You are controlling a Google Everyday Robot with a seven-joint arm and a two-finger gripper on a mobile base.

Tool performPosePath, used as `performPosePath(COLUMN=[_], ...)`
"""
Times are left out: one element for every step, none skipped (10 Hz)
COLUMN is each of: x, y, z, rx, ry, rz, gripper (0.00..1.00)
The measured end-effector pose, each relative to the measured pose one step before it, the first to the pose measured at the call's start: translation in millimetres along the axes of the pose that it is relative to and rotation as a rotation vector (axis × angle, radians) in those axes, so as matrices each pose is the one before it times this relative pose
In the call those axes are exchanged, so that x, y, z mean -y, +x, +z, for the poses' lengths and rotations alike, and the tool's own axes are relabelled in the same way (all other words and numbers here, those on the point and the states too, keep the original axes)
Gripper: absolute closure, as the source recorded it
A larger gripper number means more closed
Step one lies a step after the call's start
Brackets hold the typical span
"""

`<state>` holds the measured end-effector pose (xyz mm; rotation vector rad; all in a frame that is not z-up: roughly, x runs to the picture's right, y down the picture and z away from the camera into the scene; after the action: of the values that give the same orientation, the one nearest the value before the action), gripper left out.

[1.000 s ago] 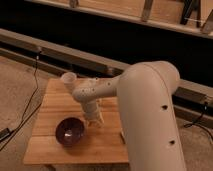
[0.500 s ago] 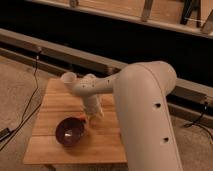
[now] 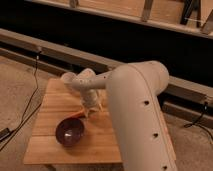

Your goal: Place the pepper on the white sponge

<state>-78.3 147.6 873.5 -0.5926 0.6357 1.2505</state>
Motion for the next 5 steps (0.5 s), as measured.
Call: performPosePath(x=[-6.22,-4.16,-4.75,-2.57,-1.13], y=[-8.28,-8.00,-7.26,-4.78,-6.53], z=[-3.14,-3.94,-5.05,-3.88,-6.49], rx=[0.01068,0.01396,0.01444,0.00976,0.01687], ry=[-0.00509,-0.00439,-0.00689,-0.00629,-0.00579], rz=[-0.00557,-0.00230,-0.00114,0.00197,0.00354], gripper=[0.35,0.35,0.35,0.35,0.35])
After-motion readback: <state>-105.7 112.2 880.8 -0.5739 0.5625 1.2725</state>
